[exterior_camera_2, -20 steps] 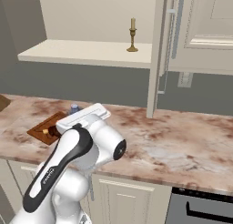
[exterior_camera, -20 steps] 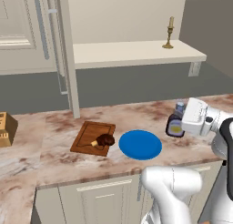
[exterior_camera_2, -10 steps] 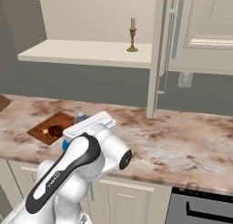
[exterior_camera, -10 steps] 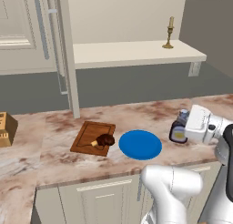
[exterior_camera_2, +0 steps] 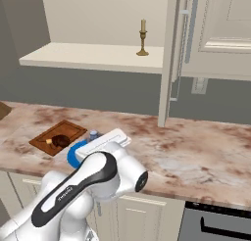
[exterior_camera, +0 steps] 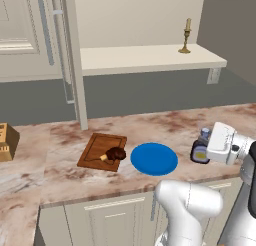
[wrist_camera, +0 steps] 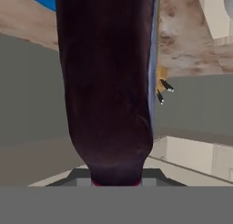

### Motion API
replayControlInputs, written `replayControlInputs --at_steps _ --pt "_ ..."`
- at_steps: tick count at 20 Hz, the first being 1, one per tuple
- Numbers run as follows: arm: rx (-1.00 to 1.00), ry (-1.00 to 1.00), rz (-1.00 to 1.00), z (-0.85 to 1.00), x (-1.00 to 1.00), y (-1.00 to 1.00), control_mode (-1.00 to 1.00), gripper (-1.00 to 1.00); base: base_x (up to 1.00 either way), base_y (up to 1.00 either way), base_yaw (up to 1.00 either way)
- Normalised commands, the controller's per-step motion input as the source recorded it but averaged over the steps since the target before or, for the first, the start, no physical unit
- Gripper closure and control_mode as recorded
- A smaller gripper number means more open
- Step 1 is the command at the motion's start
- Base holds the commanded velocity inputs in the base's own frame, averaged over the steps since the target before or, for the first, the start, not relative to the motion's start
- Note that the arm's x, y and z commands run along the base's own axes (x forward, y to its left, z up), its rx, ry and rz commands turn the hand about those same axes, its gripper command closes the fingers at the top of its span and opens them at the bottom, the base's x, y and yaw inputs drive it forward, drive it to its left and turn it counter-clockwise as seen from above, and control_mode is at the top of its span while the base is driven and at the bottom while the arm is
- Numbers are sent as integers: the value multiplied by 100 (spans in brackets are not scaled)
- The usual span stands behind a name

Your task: Pick the steak from the plate and place it on the cutting board. Then pick the condiment bottle from the cabinet and place it next to the cutting board.

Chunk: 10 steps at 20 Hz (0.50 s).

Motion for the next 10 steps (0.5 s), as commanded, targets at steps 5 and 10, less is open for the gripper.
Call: replayControlInputs --at_steps 5,10 --pt "-3 0 -1 -35 1 -18 -100 100 0 0 0" --pt "0 0 -1 -26 8 -16 -100 100 0 0 0"
